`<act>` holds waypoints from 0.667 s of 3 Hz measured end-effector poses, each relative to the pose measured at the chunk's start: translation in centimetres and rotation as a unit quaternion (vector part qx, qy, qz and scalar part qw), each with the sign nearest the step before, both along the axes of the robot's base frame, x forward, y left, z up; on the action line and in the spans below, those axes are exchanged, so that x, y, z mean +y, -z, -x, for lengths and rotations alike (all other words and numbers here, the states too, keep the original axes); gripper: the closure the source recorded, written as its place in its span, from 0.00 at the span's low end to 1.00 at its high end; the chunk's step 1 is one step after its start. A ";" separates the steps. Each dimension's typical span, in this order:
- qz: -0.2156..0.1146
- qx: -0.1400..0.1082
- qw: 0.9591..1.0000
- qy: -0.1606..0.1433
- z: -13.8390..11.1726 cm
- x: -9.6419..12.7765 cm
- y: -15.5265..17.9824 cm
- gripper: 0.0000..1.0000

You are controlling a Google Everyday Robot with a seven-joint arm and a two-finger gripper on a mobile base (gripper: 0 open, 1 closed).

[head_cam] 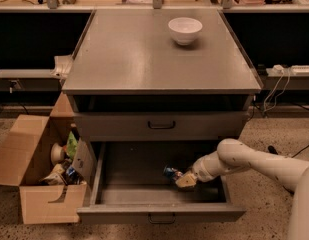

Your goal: Place redbull can into middle drawer

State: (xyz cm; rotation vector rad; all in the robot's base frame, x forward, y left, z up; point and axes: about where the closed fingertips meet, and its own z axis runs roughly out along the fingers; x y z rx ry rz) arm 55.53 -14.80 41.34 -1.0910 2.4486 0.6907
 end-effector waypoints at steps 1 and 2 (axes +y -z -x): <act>-0.014 -0.002 1.000 -0.005 -0.3 0.4 0.2 0.00; -0.037 -0.017 0.999 -0.010 -0.3 0.0 -1.1 0.00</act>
Offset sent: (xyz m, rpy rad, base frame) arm 0.0047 -0.0096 0.0295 0.1280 -0.0741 0.0268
